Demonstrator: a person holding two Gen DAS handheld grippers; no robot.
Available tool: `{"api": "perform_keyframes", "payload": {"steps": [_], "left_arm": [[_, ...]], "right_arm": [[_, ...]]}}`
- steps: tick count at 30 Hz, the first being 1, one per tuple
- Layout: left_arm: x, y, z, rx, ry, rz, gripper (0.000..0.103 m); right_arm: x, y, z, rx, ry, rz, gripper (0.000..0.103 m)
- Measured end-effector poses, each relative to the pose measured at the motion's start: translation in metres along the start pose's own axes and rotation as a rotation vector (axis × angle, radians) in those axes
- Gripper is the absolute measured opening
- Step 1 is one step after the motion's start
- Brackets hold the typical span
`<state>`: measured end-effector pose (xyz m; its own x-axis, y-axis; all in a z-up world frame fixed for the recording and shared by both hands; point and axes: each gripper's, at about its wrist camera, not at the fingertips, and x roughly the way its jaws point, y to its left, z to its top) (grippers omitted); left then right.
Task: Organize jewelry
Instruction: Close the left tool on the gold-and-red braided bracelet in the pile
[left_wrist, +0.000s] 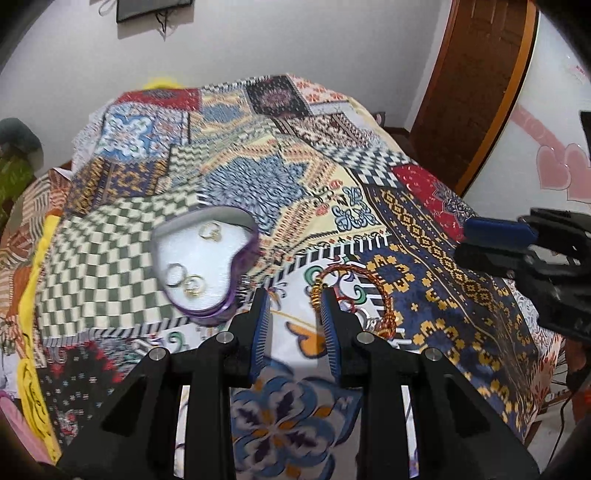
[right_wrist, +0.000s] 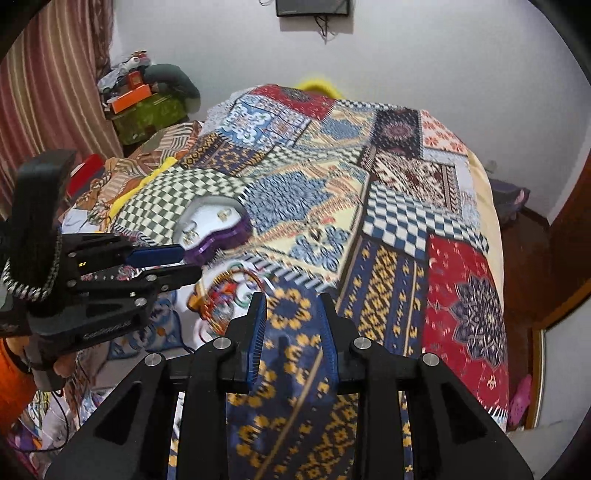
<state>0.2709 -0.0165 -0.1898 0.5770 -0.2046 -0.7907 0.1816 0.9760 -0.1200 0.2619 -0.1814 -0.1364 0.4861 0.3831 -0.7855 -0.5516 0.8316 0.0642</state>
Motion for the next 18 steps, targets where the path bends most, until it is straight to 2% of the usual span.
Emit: {"api": "perform_keyframes", "payload": {"steps": [2, 6, 8, 12, 18], "left_arm": [[0.011, -0.003, 0.001, 0.002, 0.012, 0.008, 0.027], [0.028, -0.003, 0.003, -0.015, 0.042, 0.018, 0.018], [0.029, -0.003, 0.003, -0.018, 0.041, 0.015, 0.016], [0.027, 0.0, 0.002, -0.021, 0.045, 0.011, 0.004], [0.002, 0.005, -0.002, -0.067, -0.003, -0.045, 0.004]], "right_arm": [[0.001, -0.003, -0.004, 0.009, 0.007, -0.002, 0.025], [0.005, -0.01, -0.013, 0.027, 0.02, 0.008, 0.025], [0.005, -0.011, -0.016, 0.031, 0.022, 0.011, 0.025], [0.004, -0.009, -0.018, 0.033, 0.024, 0.016, 0.025], [-0.002, -0.001, -0.018, 0.019, 0.012, 0.016, 0.025]]}}
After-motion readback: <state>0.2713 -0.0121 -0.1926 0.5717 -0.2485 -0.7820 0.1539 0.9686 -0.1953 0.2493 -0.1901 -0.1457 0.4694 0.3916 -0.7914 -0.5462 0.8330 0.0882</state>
